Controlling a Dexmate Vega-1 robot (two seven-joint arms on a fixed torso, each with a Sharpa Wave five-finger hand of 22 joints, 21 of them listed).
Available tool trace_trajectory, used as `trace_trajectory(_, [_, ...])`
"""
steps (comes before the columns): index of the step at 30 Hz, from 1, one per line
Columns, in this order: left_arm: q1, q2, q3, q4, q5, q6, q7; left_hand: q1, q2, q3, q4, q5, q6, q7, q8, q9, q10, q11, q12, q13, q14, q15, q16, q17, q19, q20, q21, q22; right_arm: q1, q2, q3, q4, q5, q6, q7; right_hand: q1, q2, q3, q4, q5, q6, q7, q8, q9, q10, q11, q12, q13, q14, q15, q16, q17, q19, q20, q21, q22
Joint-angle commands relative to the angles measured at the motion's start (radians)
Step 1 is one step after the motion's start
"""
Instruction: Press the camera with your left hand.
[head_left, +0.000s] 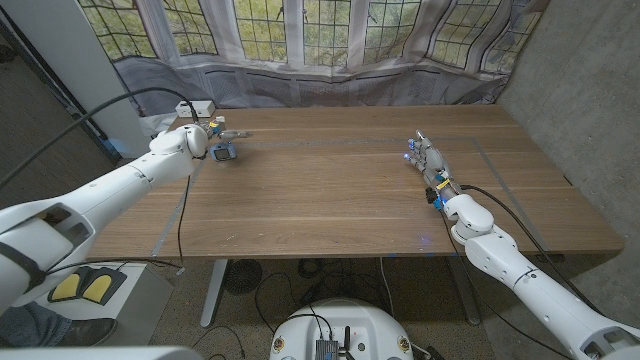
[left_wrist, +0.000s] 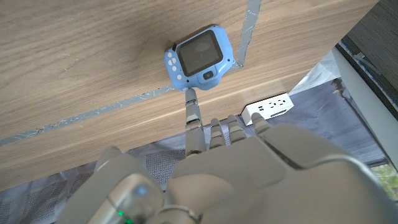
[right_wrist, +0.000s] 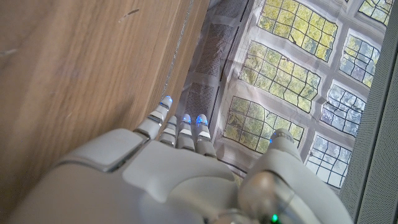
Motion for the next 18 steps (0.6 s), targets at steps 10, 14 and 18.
trace_trajectory(10, [0.031, 0.019, -0.033, -0.055, -0.018, 0.008, 0.031, 0.015, 0.011, -0.004, 0.0, 0.006, -0.012, -0.018, -0.008, 0.002, 0.001, -0.005, 0.006, 0.0, 0.015, 0.0, 0.005, 0.002, -0.004, 0.003, 0.011, 0.003, -0.016, -0.004, 0.005, -0.017, 0.003, 0.006, -0.004, -0.008, 0.0, 0.002, -0.004, 0.006, 0.007, -0.002, 0.0, 0.004, 0.002, 0.004, -0.001, 0.006, 0.004, 0.011, -0.004, 0.002, 0.002, 0.004, -0.004, 0.004])
trace_trajectory(14, [0.035, 0.018, -0.036, -0.06, -0.021, 0.015, 0.034, 0.017, 0.013, -0.003, -0.001, 0.007, -0.01, -0.018, -0.007, 0.002, 0.002, -0.005, 0.007, 0.0, 0.018, 0.0, 0.005, 0.002, -0.003, 0.003, 0.012, 0.003, -0.019, -0.009, 0.004, -0.019, -0.003, 0.009, -0.003, -0.009, 0.0, 0.002, -0.004, 0.006, 0.007, -0.003, 0.0, 0.004, 0.002, 0.004, -0.001, 0.006, 0.004, 0.012, -0.004, 0.002, 0.003, 0.005, -0.004, 0.004])
trace_trajectory(18, [0.038, 0.02, -0.035, -0.065, -0.019, 0.017, 0.034, 0.022, 0.021, -0.001, -0.001, 0.008, 0.005, -0.02, -0.002, 0.002, 0.007, -0.007, 0.008, 0.0, 0.027, -0.012, 0.007, 0.002, -0.002, 0.003, 0.013, 0.003, -0.024, -0.009, 0.006, -0.024, 0.002, 0.006, -0.006, -0.009, 0.0, 0.002, -0.004, 0.006, 0.007, -0.003, 0.0, 0.004, 0.001, 0.004, -0.002, 0.006, 0.005, 0.012, -0.004, 0.002, 0.003, 0.005, -0.003, 0.004])
